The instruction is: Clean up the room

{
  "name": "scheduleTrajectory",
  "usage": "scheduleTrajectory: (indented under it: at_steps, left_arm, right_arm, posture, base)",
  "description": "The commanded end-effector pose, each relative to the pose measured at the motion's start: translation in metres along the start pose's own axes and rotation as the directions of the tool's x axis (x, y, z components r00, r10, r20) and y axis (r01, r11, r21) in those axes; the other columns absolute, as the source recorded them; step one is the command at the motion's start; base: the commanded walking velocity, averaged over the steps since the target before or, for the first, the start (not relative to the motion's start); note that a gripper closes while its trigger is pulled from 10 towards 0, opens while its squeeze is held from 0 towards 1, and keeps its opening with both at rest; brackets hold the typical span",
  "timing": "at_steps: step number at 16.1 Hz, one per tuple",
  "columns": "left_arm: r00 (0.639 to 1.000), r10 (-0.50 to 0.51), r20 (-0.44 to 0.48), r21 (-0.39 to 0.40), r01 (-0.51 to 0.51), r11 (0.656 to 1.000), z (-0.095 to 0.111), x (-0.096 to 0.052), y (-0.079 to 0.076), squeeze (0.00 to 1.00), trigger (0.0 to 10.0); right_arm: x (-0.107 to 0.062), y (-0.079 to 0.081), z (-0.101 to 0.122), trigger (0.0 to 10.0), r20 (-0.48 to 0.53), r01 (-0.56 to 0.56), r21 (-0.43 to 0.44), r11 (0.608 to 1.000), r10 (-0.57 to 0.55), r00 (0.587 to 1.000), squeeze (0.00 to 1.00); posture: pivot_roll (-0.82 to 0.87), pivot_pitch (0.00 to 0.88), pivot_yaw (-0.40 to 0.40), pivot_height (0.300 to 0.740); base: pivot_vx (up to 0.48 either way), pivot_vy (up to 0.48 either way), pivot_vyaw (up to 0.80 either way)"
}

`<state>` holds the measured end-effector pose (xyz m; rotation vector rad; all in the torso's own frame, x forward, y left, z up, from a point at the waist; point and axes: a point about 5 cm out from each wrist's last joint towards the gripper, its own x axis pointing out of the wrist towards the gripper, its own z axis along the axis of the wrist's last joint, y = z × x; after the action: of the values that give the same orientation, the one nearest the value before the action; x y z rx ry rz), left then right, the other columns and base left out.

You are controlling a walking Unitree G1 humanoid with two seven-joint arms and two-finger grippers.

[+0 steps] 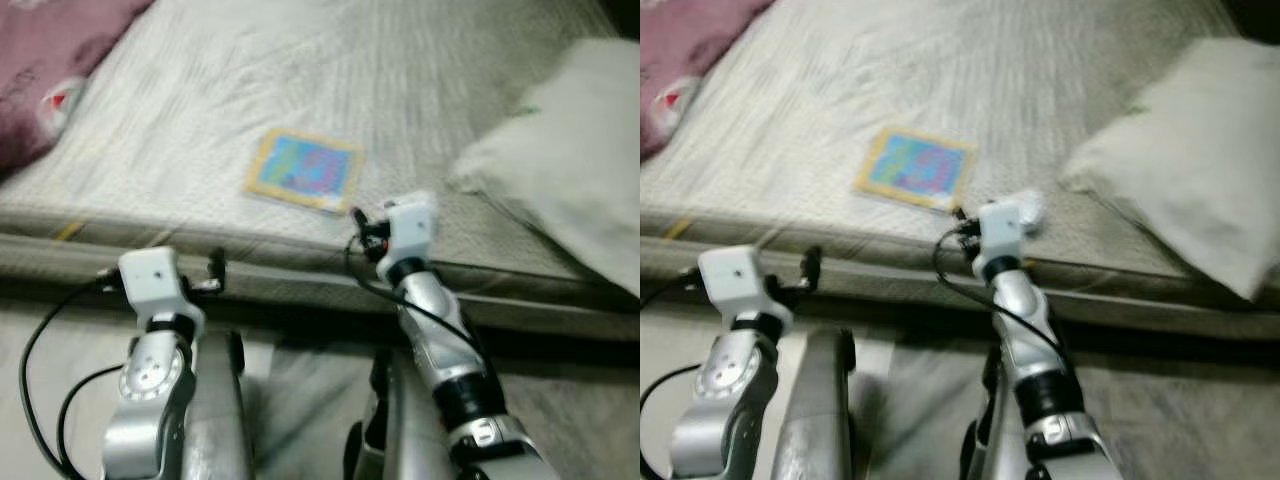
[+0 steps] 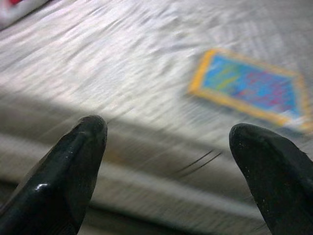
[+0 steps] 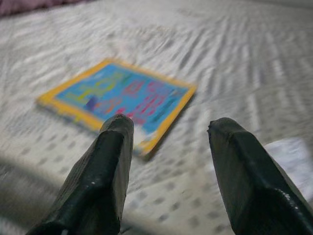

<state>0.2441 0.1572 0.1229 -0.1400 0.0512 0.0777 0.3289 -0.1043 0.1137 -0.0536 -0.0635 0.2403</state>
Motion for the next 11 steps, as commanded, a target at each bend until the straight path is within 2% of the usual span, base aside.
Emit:
scheduleTrajectory:
  at_steps: [1, 2, 9, 11]
  left_arm:
    - [0.999, -0.030, -0.011, -0.013, 0.030, 0.999, -0.003, -0.002, -0.007, 0.00, 10.0]
    - [1.000, -0.023, -0.014, -0.006, 0.023, 1.000, -0.004, -0.002, -0.006, 0.00, 10.0]
    - [1.000, 0.002, -0.029, -0.006, -0.002, 1.000, -0.009, -0.006, -0.008, 0.00, 10.0]
    - [0.999, 0.008, -0.035, -0.005, -0.008, 1.000, -0.010, -0.007, -0.008, 0.00, 10.0]
  right_arm:
    - [-0.003, -0.009, -0.002, 10.0, -0.013, 0.028, -0.002, 1.000, -0.028, 1.000, 0.00]
    - [-0.003, -0.009, -0.002, 10.0, -0.014, 0.027, -0.002, 1.000, -0.027, 1.000, 0.00]
    - [0.001, -0.018, -0.004, 10.0, -0.034, 0.035, -0.037, 0.999, -0.036, 0.999, 0.00]
    - [0.004, -0.020, -0.005, 10.0, -0.055, 0.008, -0.049, 0.999, -0.010, 0.998, 0.00]
  posture:
    - [0.24, 0.162, -0.068, 0.516]
    - [0.24, 0.164, -0.069, 0.516]
    - [0.24, 0.182, -0.072, 0.516]
    - [0.24, 0.190, -0.073, 0.516]
  base:
    - [0.341, 0.000, 0.00]
    - [0.281, 0.000, 0.00]
    - [0.000, 0.000, 0.00]
    - [0.000, 0.000, 0.00]
